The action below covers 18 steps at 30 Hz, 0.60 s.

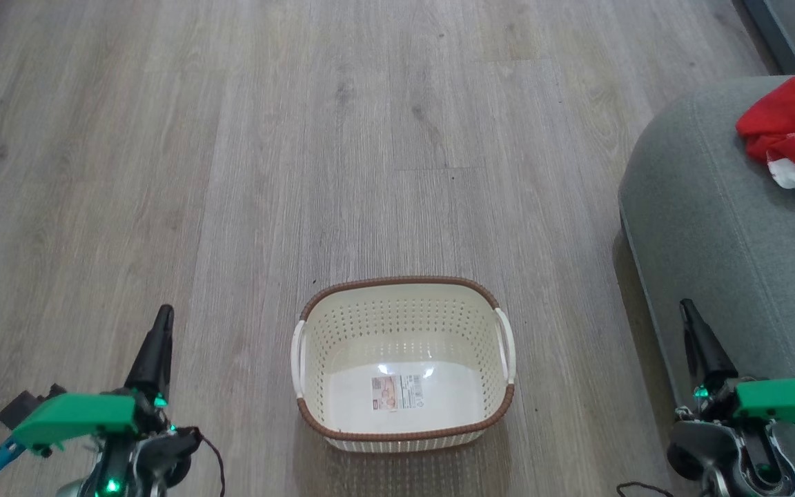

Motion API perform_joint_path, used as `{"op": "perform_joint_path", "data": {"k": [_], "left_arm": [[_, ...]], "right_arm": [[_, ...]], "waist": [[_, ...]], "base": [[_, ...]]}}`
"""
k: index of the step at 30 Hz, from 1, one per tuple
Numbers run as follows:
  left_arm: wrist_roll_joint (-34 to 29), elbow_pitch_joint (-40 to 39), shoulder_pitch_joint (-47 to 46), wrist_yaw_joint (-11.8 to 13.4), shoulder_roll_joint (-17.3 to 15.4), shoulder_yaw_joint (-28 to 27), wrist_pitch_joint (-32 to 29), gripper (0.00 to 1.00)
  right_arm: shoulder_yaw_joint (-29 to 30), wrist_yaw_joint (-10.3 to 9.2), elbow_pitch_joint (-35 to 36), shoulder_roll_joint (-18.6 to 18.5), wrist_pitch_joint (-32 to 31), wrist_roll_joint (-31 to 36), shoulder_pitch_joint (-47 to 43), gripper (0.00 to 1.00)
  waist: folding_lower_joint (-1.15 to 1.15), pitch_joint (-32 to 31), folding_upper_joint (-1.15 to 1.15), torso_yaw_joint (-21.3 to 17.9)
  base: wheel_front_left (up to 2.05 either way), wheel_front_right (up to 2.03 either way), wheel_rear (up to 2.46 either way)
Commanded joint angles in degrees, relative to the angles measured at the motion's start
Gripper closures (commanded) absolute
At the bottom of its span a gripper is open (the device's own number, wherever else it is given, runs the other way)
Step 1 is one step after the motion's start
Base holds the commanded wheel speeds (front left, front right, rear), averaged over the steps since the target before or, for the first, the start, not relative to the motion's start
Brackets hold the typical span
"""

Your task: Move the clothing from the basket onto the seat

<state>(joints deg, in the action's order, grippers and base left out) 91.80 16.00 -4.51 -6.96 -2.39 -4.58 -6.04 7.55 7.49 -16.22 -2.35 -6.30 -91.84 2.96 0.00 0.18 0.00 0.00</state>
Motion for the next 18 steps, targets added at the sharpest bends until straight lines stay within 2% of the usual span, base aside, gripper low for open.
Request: {"op": "perform_joint_path", "data": {"k": [1, 18], "left_arm": [[0.4, -2.0, -1.7, -0.5, -0.5, -1.9, -0.4, 1.0], [0.4, -2.0, -1.7, -0.5, -0.5, -1.9, -0.4, 1.0]], "right_arm": [[-1.0, 0.0, 2.2, -0.5, -0.2, -0.3, 3.2, 1.0], [-1.0, 0.0, 2.2, -0.5, -0.2, -0.3, 3.2, 1.0]], "waist": [[0.0, 0.0, 0.0, 0.0], [0.0, 0.0, 0.0, 0.0]], "base": [[0.0, 0.0, 0.0], [0.0, 0.0, 0.0]]}}
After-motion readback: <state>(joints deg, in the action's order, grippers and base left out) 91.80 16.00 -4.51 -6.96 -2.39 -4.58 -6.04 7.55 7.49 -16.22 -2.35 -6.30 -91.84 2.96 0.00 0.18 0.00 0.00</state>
